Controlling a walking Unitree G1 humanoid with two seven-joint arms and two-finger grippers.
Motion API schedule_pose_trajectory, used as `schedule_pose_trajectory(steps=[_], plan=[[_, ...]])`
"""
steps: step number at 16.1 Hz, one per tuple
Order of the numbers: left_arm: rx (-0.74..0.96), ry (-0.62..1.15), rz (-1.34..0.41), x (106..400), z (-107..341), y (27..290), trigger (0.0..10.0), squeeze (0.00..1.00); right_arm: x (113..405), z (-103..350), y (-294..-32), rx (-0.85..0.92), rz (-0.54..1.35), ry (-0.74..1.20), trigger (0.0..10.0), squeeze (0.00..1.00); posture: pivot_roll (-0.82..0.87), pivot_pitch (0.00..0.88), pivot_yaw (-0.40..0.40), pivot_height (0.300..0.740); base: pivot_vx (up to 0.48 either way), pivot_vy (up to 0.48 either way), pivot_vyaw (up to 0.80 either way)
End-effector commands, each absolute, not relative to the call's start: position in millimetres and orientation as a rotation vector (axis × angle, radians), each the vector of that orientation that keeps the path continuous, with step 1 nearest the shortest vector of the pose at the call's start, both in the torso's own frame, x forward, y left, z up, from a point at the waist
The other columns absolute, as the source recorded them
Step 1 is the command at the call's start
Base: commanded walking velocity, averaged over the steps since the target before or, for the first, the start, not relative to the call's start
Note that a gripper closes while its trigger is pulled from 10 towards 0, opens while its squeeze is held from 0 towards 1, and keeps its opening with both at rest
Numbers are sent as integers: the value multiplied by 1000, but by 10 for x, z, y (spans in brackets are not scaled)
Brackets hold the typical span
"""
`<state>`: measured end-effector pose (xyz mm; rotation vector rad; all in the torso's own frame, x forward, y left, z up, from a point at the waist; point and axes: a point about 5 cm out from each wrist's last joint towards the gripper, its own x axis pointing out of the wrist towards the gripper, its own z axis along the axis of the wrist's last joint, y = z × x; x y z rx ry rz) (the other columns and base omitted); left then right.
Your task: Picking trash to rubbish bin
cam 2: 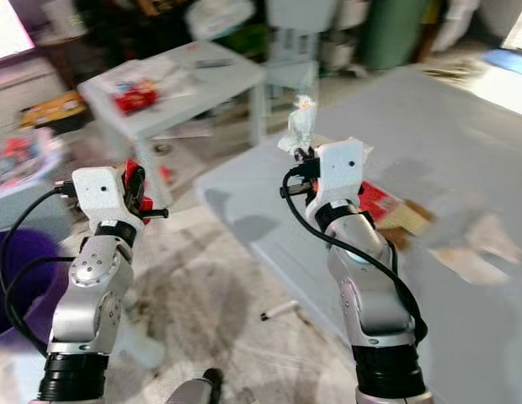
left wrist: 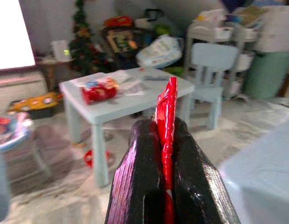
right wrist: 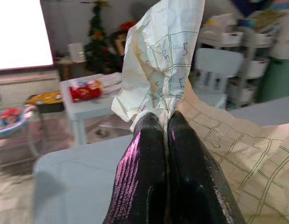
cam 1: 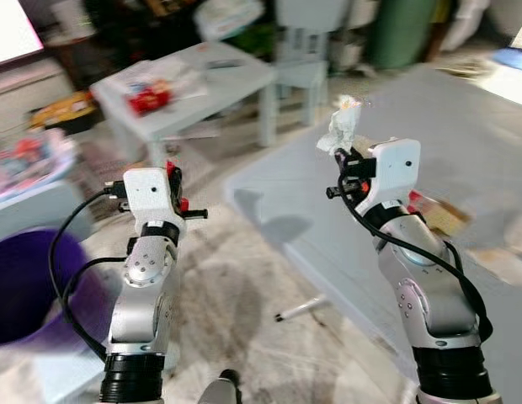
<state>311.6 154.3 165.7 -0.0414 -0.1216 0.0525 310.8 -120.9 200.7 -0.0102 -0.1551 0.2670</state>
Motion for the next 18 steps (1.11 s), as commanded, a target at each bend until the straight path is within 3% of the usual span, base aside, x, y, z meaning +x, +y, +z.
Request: schedule_pose_trajectory(steps=[1, 18], plan=[[-46, -128, 51, 3104, 1695, 1523, 0, 0, 3114, 2018, -1221, -11, 263, -162, 0, 0, 66, 96, -2, 740, 0, 0, 800], [-104, -69, 38, 3111, 1661, 1451, 0, 0, 3121, 1997, -1199, -9, 270, -158, 0, 0, 62, 100, -1, 740, 0, 0, 800]])
